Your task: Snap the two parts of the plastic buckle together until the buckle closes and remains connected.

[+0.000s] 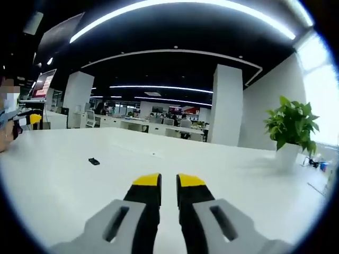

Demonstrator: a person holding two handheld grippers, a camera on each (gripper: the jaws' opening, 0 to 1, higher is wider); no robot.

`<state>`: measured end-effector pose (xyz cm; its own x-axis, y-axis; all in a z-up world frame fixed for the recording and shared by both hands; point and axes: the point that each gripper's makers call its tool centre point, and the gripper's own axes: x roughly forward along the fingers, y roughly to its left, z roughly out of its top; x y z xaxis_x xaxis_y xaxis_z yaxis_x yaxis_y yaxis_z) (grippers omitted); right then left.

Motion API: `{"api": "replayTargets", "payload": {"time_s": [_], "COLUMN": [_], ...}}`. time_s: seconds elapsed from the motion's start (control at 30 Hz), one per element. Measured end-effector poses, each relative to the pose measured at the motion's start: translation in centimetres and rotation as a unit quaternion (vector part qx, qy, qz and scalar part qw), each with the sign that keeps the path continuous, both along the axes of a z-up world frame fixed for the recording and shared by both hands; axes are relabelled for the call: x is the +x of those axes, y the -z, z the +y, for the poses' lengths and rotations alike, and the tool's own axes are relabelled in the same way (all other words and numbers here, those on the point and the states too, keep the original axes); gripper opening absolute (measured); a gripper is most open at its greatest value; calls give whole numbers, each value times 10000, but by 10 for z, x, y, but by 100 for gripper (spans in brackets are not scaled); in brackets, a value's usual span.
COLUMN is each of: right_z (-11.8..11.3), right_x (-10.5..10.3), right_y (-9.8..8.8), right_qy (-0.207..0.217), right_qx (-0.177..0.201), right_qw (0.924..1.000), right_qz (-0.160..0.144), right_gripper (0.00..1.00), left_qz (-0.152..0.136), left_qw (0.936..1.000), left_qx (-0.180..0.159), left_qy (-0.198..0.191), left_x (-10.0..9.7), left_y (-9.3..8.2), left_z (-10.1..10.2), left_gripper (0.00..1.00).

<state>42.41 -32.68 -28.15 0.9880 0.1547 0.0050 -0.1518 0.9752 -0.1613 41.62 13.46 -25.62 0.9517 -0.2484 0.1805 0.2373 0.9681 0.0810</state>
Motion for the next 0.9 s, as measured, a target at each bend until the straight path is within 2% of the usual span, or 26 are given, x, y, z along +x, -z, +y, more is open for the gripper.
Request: {"api": "replayTargets", "payload": {"time_s": [0.1, 0.27, 0.4, 0.5, 0.6, 0.9], "right_z": [1, -7, -8, -9, -15, -20], "right_x": [4, 9, 8, 9, 8, 6], "right_y": [3, 27, 28, 30, 31, 33], "right_qy": [-101, 152, 175, 222, 382, 500], "right_qx": [83, -344, -271, -381, -592, -582], "right_qw": [9999, 9977, 9979, 9974, 9958, 9952], "right_qz": [49, 557, 555, 578, 577, 603], "right_gripper": [15, 16, 15, 15, 14, 14], "left_qz": [-40, 195, 309, 321, 392, 506], "left_qw": [10000, 9997, 9991, 9987, 9990, 9987], "left_qx": [-1, -108, -282, -368, -185, -5], "left_qy": [-52, 52, 90, 153, 85, 58], "left_x": [1, 6, 9, 8, 10, 12], "left_y": [1, 11, 15, 16, 23, 30], "left_z": [2, 1, 4, 2, 2, 1], "left_gripper": [66, 67, 71, 71, 71, 71]}}
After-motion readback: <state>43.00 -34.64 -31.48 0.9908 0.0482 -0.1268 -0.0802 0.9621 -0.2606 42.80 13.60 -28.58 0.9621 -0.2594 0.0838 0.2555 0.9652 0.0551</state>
